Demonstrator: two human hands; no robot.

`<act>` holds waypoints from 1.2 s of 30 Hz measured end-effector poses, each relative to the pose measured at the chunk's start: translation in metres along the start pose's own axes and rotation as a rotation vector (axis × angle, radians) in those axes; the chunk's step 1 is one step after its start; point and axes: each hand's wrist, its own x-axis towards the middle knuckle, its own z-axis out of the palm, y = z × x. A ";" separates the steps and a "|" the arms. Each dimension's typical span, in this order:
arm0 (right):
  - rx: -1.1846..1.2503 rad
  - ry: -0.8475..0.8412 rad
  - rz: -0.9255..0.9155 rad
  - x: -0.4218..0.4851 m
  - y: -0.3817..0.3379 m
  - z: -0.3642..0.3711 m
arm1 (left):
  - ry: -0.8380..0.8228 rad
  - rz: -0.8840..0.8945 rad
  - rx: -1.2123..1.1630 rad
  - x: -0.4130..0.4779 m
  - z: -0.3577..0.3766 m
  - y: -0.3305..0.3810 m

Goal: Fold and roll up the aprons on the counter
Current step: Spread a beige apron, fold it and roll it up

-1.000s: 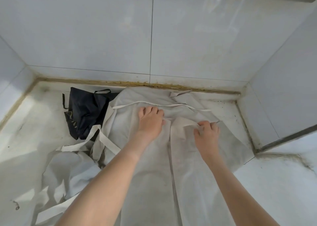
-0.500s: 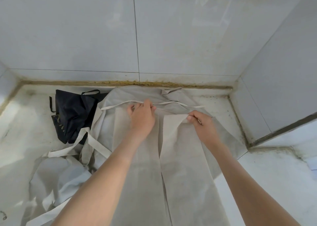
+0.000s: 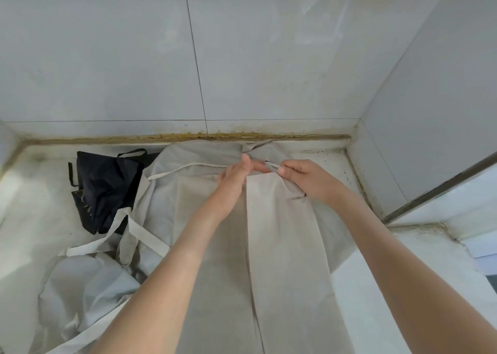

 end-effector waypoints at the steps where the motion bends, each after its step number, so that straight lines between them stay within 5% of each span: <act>1: 0.006 0.005 0.006 -0.001 -0.002 -0.001 | -0.064 -0.038 -0.198 -0.001 0.002 0.005; 6: 0.007 -0.002 -0.015 -0.008 0.000 -0.011 | -0.133 0.060 -0.047 -0.007 0.001 0.009; 18: 0.237 0.266 -0.038 -0.028 0.025 0.014 | -0.110 0.001 -0.370 -0.018 -0.007 0.013; 28: 0.496 0.132 -0.106 -0.038 0.009 0.007 | 0.116 0.032 0.062 -0.029 -0.005 -0.005; 36: 0.420 -0.008 -0.156 -0.037 -0.014 -0.016 | 0.119 0.007 0.293 -0.019 -0.004 0.002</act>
